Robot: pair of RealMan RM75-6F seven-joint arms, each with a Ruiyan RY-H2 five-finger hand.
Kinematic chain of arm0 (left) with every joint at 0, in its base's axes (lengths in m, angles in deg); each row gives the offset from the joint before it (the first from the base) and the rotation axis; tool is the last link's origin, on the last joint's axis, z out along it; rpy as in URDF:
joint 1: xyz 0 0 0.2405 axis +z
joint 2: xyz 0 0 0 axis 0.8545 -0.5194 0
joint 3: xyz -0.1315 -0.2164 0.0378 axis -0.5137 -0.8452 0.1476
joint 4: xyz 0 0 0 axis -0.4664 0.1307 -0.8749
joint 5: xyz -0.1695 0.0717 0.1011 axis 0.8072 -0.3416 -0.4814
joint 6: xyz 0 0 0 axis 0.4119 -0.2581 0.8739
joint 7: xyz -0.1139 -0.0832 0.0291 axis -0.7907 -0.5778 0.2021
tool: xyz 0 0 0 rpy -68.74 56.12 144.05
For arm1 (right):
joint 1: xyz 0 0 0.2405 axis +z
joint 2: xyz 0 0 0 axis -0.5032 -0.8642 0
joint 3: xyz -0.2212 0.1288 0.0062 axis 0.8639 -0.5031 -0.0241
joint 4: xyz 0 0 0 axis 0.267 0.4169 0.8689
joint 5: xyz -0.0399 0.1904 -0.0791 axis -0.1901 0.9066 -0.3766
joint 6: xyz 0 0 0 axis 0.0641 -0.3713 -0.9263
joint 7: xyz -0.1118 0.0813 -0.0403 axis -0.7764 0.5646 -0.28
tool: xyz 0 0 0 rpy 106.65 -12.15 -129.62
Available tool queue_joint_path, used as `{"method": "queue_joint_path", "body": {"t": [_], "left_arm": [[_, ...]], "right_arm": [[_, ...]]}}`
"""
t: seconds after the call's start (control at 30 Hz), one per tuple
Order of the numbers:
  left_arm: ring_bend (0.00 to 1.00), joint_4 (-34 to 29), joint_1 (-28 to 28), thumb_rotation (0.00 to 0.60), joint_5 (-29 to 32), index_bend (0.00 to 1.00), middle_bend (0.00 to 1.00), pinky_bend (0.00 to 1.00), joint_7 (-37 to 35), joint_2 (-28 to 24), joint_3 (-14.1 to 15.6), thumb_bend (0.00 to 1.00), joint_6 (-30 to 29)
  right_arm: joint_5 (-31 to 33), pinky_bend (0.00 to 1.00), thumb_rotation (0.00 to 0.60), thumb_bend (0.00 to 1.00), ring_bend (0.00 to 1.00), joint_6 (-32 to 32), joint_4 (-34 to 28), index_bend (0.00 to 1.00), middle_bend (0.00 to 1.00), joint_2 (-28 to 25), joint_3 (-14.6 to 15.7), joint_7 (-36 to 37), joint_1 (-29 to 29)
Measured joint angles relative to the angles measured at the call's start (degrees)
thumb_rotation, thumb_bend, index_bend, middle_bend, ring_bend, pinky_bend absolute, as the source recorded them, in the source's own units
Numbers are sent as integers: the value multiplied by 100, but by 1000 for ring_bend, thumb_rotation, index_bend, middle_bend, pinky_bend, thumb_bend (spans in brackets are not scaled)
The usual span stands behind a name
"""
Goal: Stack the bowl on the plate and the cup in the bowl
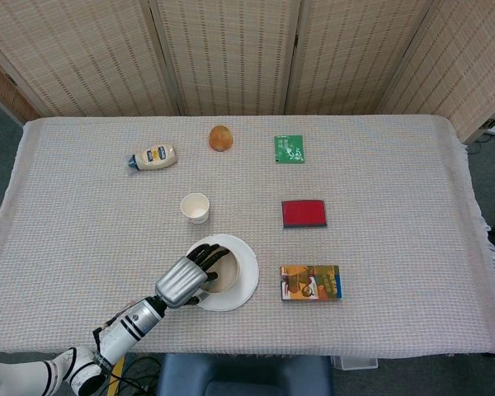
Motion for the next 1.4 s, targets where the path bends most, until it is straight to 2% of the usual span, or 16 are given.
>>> {"method": "queue_joint_path", "body": {"t": [0.4, 0.7, 0.83, 0.97, 1.23, 1.4], "left_arm": [[0, 509, 1, 600, 13, 684, 99, 145, -470, 168, 64, 383, 52], [0, 621, -66, 600, -16, 653, 99, 145, -658, 220, 64, 383, 98], [0, 568, -64, 600, -5, 601, 99, 145, -616, 204, 64, 372, 92], [0, 537, -51, 600, 29, 538, 99, 145, -550, 204, 52, 290, 81], [0, 552, -37, 600, 80, 496, 99, 145, -496, 188, 30, 288, 66], [0, 369, 2, 600, 71, 393, 94, 145, -422, 69, 28, 251, -18]], "right_arm": [[-7, 0, 600, 109, 0, -11, 13, 0, 23, 16, -43, -1, -31], [19, 0, 600, 109, 0, 13, 0, 0, 24, 11, -68, -19, -50], [42, 0, 600, 110, 0, -15, 0, 0, 27, 12, -91, 3, -76], [30, 0, 600, 110, 0, -41, 2, 0, 27, 14, -98, 20, -99], [23, 0, 600, 110, 0, -14, 1, 0, 27, 17, -107, -6, -97], [23, 0, 600, 110, 0, -13, -8, 0, 27, 21, -116, -23, -101]]}}
